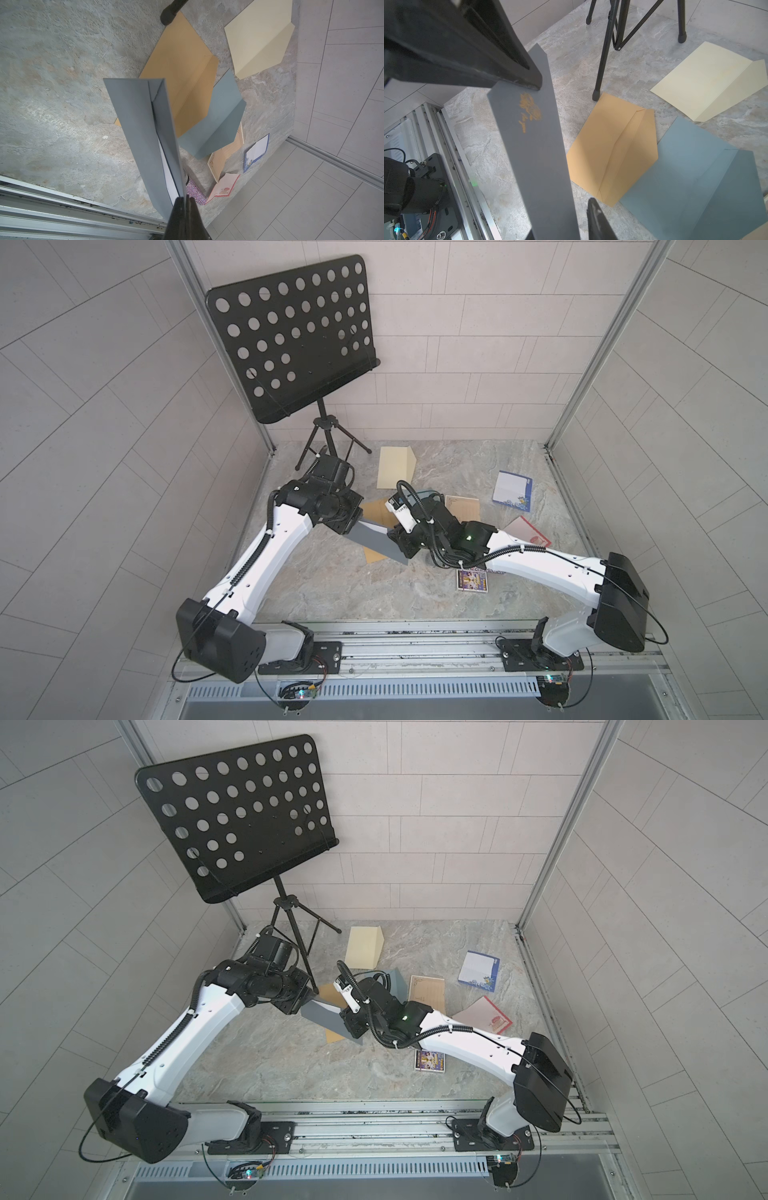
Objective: Take the letter paper out of the envelope
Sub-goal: Pick up the envelope from the center of the board.
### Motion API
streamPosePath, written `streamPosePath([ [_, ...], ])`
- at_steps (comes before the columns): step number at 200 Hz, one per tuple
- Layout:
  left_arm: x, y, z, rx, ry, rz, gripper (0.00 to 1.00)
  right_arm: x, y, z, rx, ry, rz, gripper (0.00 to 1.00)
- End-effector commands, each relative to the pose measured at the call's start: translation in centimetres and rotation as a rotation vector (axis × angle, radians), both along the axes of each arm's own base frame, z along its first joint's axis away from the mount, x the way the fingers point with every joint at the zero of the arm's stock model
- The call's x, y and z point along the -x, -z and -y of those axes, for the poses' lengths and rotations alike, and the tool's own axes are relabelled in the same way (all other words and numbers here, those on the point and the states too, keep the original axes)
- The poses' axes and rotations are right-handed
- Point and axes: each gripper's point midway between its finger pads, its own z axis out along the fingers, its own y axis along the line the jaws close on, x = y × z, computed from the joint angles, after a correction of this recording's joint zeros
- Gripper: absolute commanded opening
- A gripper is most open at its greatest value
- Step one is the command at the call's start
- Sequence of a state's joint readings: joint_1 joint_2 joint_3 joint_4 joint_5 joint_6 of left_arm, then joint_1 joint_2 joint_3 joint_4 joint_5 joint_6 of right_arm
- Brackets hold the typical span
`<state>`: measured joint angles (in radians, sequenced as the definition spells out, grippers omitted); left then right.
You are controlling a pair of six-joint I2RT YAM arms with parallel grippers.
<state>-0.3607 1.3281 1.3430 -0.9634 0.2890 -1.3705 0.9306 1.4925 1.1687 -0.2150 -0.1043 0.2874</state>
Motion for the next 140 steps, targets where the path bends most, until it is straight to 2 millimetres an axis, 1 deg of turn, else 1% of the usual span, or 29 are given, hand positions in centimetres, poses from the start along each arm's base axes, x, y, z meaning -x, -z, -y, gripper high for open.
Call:
streamPosePath([
  [1,0.3,-1.7,-0.3,-0.003,-0.002,0.035,0.0,0.1,-0.6,0.2,-0.004,-0.004,-0.014,0.26],
  [34,0.1,-1.8,-0.5,-0.022,0.004,0.045,0.0,0.6,-0.9,0.5,-0.008,-0.017,-0.029,0.18],
  [58,-0.2,-1.7,-0.1,-0.006,0.014,0.043,0.01,1.0,-0.8,0.8,-0.01,-0.019,-0.038,0.05],
  [63,-0.3,-1.7,0.1,0.002,0.018,0.048,0.06,1.0,-0.9,0.9,-0.012,-0.019,-0.037,0.0],
  [67,-0.4,-1.8,0.2,0.006,0.019,0.052,0.12,1.0,-0.9,0.9,-0.013,-0.018,-0.038,0.0],
  [78,-0.6,-1.9,0.4,0.016,0.024,0.062,0.35,1.1,-1.1,1.0,-0.016,-0.018,-0.035,0.0],
  [88,-0.8,-2.2,0.6,0.03,0.03,0.076,0.61,1.1,-1.2,1.0,-0.018,-0.016,-0.032,0.0],
  [94,-1.0,-2.5,0.7,0.036,0.032,0.088,0.72,1.1,-1.4,1.1,-0.02,-0.014,-0.03,0.0],
  [99,-1.1,-2.9,0.8,0.038,0.035,0.099,0.79,1.0,-1.5,1.2,-0.023,-0.012,-0.029,0.0],
  [108,-1.2,-3.5,0.8,0.039,0.037,0.12,0.88,1.0,-1.7,1.3,-0.028,-0.009,-0.028,0.0],
  [114,-1.4,-4.3,0.7,0.038,0.039,0.146,0.9,0.9,-1.8,1.5,-0.03,-0.005,-0.03,0.0],
  [140,-1.9,-7.4,0.1,0.03,0.031,0.267,0.92,0.4,-2.8,2.5,-0.068,0.023,-0.062,0.0],
])
